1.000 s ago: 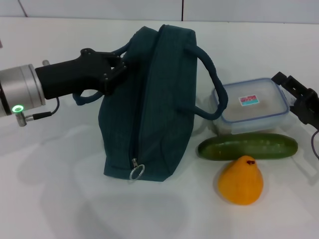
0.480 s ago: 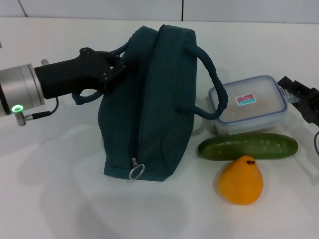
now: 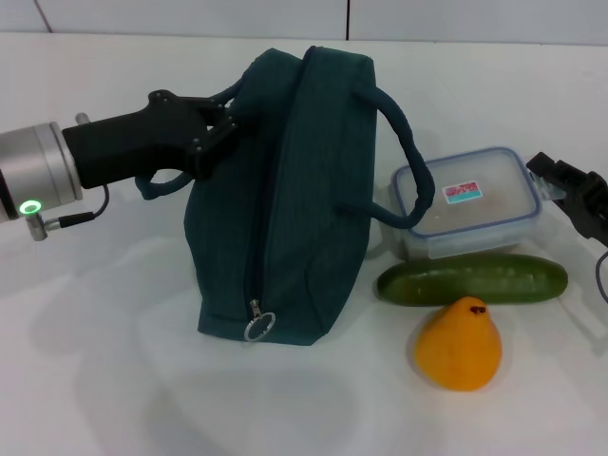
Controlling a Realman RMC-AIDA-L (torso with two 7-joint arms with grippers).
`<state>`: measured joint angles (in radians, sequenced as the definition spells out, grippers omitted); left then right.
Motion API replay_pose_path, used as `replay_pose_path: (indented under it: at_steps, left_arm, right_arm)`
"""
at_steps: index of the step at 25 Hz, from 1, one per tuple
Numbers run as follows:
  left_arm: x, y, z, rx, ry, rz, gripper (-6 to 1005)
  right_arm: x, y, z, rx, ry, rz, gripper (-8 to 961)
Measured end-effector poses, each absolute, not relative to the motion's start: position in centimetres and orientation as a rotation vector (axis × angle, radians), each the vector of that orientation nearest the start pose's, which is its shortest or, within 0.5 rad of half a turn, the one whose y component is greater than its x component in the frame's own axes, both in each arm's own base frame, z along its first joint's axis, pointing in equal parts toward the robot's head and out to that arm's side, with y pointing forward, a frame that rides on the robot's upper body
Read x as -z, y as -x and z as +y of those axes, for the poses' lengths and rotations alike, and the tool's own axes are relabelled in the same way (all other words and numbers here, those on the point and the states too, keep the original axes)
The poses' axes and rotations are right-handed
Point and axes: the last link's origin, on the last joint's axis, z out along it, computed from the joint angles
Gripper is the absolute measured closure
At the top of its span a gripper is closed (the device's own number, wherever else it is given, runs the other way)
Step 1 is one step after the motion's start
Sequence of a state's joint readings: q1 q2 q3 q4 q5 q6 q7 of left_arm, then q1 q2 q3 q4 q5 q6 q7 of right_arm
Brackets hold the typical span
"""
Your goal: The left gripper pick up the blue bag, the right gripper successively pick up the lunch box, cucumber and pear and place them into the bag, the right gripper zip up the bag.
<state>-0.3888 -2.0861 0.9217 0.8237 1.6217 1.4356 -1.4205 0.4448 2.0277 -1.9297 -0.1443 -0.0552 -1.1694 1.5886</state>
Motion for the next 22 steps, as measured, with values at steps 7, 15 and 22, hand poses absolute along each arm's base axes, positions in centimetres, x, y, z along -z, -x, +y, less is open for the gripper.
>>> replay_pose_path:
  at_steps: [7,15,22]
  left_arm:
    - [-2.17,24.74,33.46,0.878,2.514,-0.566,956]
    - [-2.14,24.82,33.39,0.879,2.512,-0.570,957]
    - [-2.10,24.56,33.55,0.881,2.518,-0.563,956]
  right_arm:
    - [4.01,-31.35,32.10,-1.333,1.665,1.709,821]
    - [4.17,-31.98,32.14,-1.307,1.613,1.763,809]
    - [4.38,-31.71,32.08,-1.295,1.649,1.763,643]
